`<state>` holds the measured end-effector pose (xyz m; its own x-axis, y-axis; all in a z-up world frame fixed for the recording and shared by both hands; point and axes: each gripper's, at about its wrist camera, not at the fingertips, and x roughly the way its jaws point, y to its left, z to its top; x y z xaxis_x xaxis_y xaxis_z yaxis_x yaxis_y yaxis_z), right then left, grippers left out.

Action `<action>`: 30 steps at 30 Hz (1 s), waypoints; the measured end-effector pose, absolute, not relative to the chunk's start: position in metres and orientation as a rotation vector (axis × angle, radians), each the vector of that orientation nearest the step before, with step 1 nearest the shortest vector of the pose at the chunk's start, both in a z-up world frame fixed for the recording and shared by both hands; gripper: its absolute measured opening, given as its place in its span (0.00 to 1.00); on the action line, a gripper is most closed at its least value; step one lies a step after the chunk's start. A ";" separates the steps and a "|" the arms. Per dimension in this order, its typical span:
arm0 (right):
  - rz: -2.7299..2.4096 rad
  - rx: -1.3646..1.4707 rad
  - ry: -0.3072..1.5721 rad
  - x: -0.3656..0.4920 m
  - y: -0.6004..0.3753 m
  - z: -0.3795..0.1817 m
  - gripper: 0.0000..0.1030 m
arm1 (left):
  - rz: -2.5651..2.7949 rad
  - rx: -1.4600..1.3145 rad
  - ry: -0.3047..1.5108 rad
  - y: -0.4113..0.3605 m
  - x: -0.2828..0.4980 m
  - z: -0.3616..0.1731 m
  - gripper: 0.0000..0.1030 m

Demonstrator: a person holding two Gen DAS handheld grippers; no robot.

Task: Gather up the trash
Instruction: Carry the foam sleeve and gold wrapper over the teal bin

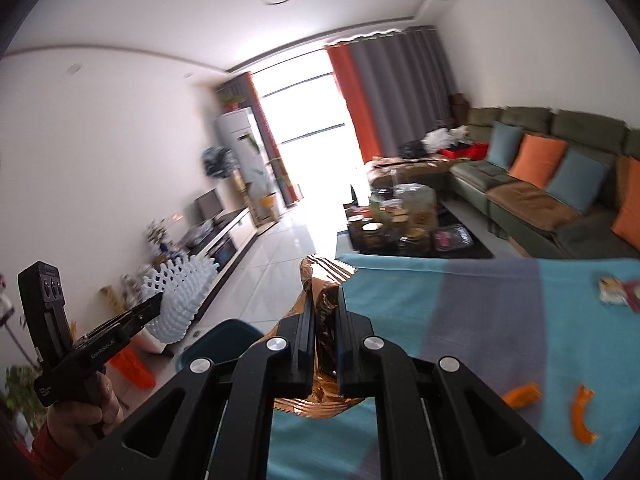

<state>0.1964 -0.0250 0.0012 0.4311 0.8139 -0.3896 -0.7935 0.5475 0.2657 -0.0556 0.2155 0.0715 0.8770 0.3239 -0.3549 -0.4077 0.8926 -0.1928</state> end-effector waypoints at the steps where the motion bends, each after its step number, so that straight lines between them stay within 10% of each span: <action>1: 1.017 0.033 0.512 0.196 -0.017 0.003 0.07 | 0.400 -0.272 0.320 0.221 -0.062 0.071 0.10; 30: 1.290 -0.216 0.634 0.174 0.167 -0.019 0.07 | 0.623 -0.403 0.377 0.330 -0.158 0.034 0.11</action>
